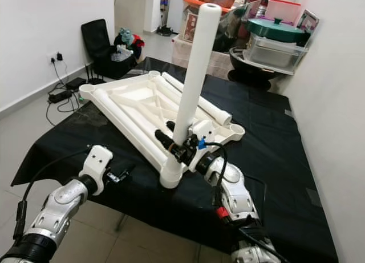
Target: Building children table
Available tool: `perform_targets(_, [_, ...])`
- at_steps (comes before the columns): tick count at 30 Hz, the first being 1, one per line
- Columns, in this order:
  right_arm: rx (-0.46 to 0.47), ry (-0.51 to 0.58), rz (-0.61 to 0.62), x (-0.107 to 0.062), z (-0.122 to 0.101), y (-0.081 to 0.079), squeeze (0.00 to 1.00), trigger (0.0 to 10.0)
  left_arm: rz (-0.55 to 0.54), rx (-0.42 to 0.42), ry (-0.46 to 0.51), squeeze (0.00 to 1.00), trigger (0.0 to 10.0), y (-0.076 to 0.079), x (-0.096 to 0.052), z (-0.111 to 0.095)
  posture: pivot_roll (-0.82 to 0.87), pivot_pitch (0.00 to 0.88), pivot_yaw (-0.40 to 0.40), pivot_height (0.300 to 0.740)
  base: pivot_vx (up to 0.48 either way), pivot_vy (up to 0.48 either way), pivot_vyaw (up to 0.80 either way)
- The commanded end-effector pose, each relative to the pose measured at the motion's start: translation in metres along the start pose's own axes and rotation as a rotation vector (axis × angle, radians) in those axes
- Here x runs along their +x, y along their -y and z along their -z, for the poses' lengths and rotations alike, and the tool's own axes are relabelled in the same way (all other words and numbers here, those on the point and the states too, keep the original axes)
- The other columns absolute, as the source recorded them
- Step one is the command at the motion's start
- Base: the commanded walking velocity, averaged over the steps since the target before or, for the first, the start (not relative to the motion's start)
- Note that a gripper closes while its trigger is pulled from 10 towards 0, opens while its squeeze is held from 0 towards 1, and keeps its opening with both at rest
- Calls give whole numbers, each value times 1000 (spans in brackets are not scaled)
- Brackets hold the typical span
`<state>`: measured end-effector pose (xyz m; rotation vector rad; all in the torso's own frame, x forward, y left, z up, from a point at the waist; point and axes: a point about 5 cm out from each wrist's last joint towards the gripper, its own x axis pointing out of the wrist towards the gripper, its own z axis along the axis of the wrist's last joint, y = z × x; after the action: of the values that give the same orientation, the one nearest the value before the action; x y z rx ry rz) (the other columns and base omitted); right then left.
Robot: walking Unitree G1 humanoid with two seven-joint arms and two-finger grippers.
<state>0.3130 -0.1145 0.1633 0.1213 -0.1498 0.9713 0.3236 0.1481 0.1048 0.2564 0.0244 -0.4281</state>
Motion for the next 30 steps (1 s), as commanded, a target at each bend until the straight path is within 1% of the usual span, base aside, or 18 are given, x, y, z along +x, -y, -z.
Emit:
perform_targets(1, [209,-187,-124,-5,49,-25,0,10000,26,-4,7,0,10000,3,0,-1,86,0,-130,740,0,0,0])
perform_targets(2, [205,-199,-179,-6,49,-29,0,10000,32,1,8,0,10000,3,1,-1,86,0,-127,740,0,0,0])
perform_targets(3, [205,-199,-179,-6,49,-29,0,10000,32,1,8,0,10000,3,1,-1,86,0,-127,740,0,0,0])
perform_targets(5, [202,-222,-273,-7,49,-34,0,10000,39,4,11,0,10000,5,2,-2,88,0,-128,740,0,0,0])
perform_targets(7, [196,-231,-297,-8,49,-35,0,10000,40,4,12,0,10000,5,2,-2,88,0,-127,740,0,0,0])
perform_targets(10, [190,-238,-301,-7,49,-34,0,10000,42,4,12,0,10000,5,2,-2,89,0,-128,740,0,0,0])
perform_targets(13, [179,-246,-294,-7,49,-28,0,10000,44,4,11,0,10000,5,1,-2,97,0,-131,740,0,0,0])
perform_targets(20, [180,-264,-286,-6,51,-29,0,10000,40,4,8,0,10000,3,-2,-1,102,0,-133,740,0,0,0])
perform_targets(21, [162,-289,-223,-5,56,-24,0,10000,40,4,7,0,10000,2,-2,-1,101,0,-131,740,0,0,0])
perform_targets(22, [162,-289,-223,-5,56,-24,0,10000,40,4,7,0,10000,2,-2,-1,101,0,-131,740,0,0,0])
perform_targets(23, [131,-317,-135,-3,61,-18,0,10000,41,4,7,0,10000,3,-2,-1,98,0,-130,740,0,0,0])
perform_targets(24, [109,-335,-76,-2,64,-14,0,10000,41,4,8,0,10000,3,-2,-1,98,0,-130,740,0,0,0])
perform_targets(25, [109,-335,-76,-2,64,-14,0,10000,41,4,8,0,10000,3,-2,-1,98,0,-130,740,0,0,0])
perform_targets(26, [90,-378,38,-2,69,-6,0,10000,41,4,8,0,10000,3,-2,-1,98,0,-130,740,0,0,0])
perform_targets(27, [81,-419,179,-4,74,4,0,10000,41,4,8,0,10000,3,-2,-1,92,0,-127,740,0,0,0])
perform_targets(28, [81,-419,179,-4,74,4,0,10000,41,4,8,0,10000,3,-2,-1,92,0,-127,740,0,0,0])
perform_targets(29, [79,-449,289,-7,78,12,0,10000,40,3,8,0,10000,3,-2,-1,92,0,-127,740,0,0,0])
perform_targets(30, [79,-465,441,-13,81,22,0,10000,40,2,8,0,10000,3,-2,0,89,0,-126,740,0,0,0])
